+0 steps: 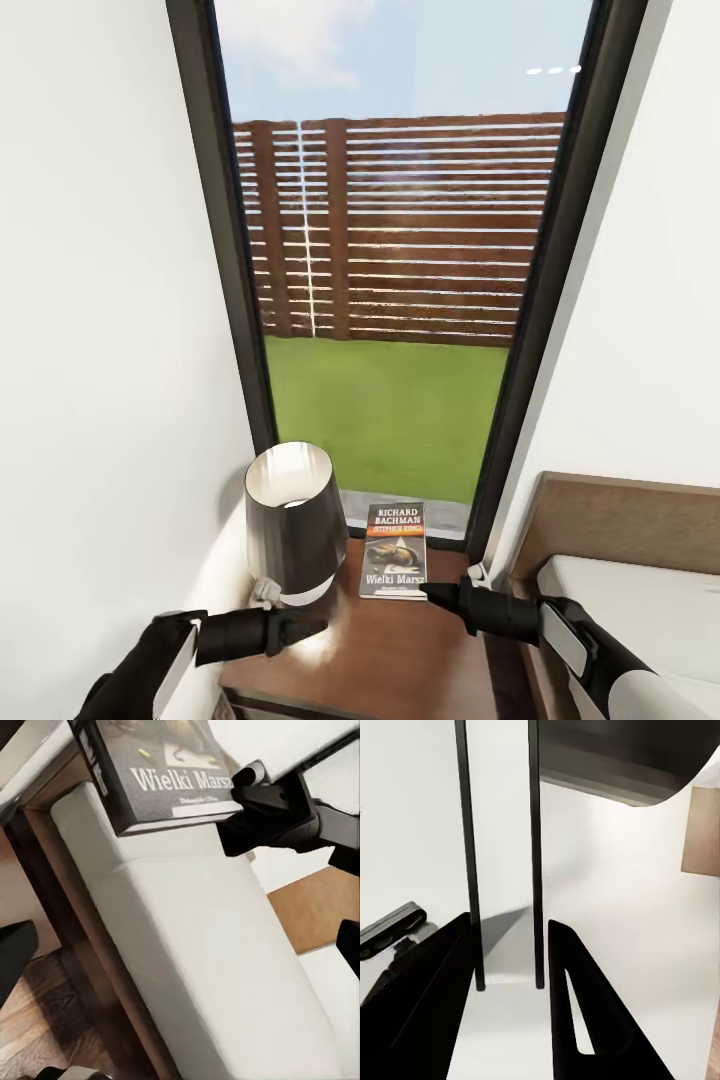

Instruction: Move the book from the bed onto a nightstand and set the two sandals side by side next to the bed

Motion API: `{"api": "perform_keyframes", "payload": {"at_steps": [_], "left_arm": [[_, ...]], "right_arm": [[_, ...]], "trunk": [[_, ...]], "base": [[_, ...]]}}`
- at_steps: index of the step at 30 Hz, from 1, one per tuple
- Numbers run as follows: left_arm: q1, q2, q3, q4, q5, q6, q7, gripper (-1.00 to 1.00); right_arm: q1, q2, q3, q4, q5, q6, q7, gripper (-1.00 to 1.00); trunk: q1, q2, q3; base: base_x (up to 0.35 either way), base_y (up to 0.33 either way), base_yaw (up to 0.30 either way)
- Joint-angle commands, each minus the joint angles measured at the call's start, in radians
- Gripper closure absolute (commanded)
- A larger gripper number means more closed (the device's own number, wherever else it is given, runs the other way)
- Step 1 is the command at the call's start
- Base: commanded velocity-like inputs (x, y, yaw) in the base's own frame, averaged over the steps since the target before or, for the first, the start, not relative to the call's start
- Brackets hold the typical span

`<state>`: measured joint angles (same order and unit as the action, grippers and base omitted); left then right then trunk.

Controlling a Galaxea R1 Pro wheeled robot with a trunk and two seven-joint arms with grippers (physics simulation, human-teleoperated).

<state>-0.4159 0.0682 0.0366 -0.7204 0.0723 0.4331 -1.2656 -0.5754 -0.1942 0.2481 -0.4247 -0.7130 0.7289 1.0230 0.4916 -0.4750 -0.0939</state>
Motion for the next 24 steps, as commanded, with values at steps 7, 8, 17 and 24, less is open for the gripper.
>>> {"api": "perform_keyframes", "payload": {"at_steps": [7,8,17,24], "left_arm": [[-0.001,-0.001,-0.001,-0.091,0.004,0.052,-0.021,-1.0],[0.0,-0.001,-0.001,-0.099,0.004,0.053,-0.042,-1.0],[-0.001,-0.002,-0.002,-0.109,0.002,0.055,-0.096,-1.0],[-0.001,-0.004,-0.004,-0.109,0.0,0.053,-0.096,-1.0]], "right_arm": [[-0.001,-0.001,0.005,0.0,-0.008,0.005,0.0,1.0],[-0.001,-0.001,0.005,0.0,-0.008,0.004,0.0,1.0],[-0.001,-0.001,0.005,0.002,-0.007,-0.001,-0.001,1.0],[-0.001,-0.001,0.005,0.003,-0.007,-0.002,-0.001,1.0]], "trunk": [[0.004,-0.009,-0.005],[0.008,-0.016,-0.008],[0.043,-0.079,-0.037],[0.07,-0.128,-0.058]], "base": [[0.0,0.0,0.0],[0.0,0.0,0.0],[0.0,0.0,0.0],[0.0,0.0,0.0]]}}
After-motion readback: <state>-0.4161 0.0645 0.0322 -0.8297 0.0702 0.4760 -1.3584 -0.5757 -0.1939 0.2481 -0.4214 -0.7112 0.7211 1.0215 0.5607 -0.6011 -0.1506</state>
